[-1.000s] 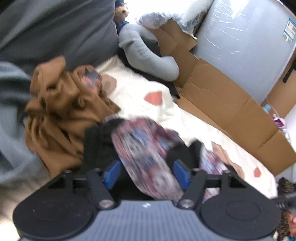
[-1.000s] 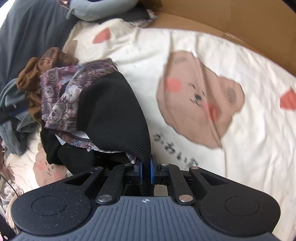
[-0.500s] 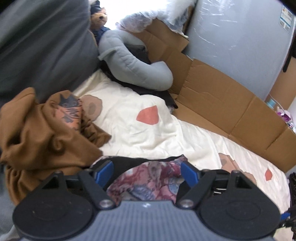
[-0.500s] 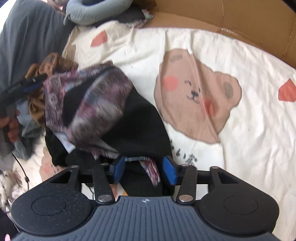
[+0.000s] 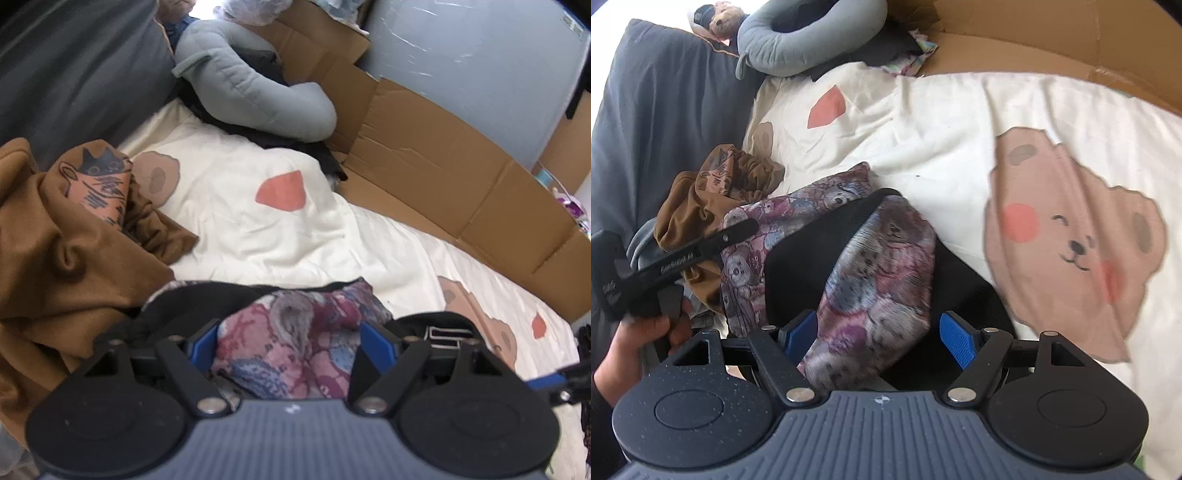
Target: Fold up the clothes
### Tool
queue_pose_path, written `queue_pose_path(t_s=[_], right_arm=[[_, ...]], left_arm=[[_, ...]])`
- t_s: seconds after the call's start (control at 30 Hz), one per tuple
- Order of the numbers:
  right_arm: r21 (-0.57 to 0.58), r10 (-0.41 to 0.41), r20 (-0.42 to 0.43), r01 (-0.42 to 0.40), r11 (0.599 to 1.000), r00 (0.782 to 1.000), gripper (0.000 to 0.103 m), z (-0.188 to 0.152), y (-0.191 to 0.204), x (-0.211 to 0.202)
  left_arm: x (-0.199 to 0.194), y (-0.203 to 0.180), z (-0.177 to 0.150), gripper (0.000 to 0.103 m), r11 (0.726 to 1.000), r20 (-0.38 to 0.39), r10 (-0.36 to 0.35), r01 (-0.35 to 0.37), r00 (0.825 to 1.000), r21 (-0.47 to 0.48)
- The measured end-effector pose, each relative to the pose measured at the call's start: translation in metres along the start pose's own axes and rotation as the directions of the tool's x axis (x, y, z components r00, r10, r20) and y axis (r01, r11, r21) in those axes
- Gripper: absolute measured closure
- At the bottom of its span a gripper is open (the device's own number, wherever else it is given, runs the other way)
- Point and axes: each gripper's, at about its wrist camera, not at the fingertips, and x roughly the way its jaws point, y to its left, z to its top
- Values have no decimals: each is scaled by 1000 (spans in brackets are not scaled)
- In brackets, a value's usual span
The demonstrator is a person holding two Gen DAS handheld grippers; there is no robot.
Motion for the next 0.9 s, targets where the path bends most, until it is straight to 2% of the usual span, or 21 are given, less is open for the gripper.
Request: queue_pose_path(t_s=[0.13, 0.17, 0.2, 0.23, 0.27, 0.3, 0.33, 0.43, 0.5, 0.67, 0.9], right_arm=[[22, -17, -38, 18, 1000, 999, 24, 2, 2, 25], [26, -26, -51, 27, 999, 998, 24, 2, 1, 31], [31, -31, -63, 33, 999, 998, 26, 0, -1, 37], [27, -30, -75, 32, 999, 997, 36, -1, -2, 41], [17, -32, -93, 34, 999, 995, 54, -2, -3, 47], [13, -42, -100, 43, 999, 994, 63, -3, -4, 49], [9, -50, -108, 52, 999, 993, 80, -5, -6, 52], [-6, -66, -113, 66, 998, 991, 102, -9, -10, 49], [-35, -90, -106, 87, 996, 990, 103, -11, -11, 41], [-88, -165, -89, 158, 984, 982, 103, -14, -18, 13], [-47, -229, -29, 228, 973, 973, 103, -25, -44, -48]], left_arm=[[0, 2, -7, 36, 1000, -19, 2, -2, 1000, -15], [0, 3, -8, 44, 1000, -22, 8, -8, 1000, -22], [-1, 4, -10, 59, 999, -25, 14, -14, 1000, -29], [-2, 6, -12, 65, 999, -26, 17, -18, 1000, -39], [-3, 7, -13, 70, 999, -28, 20, -21, 999, -49], [-6, 10, -14, 74, 998, -28, 11, -13, 1000, -65], [-9, 11, -16, 77, 997, -28, 6, -8, 1000, -71], [-20, 10, -23, 90, 999, -23, 11, -12, 1000, -53], [-29, 10, -27, 94, 999, -21, 13, -14, 1000, -48], [-56, 8, -38, 96, 998, -31, 19, -21, 999, -62], [-104, 0, -54, 96, 994, -81, 29, -37, 996, -104]])
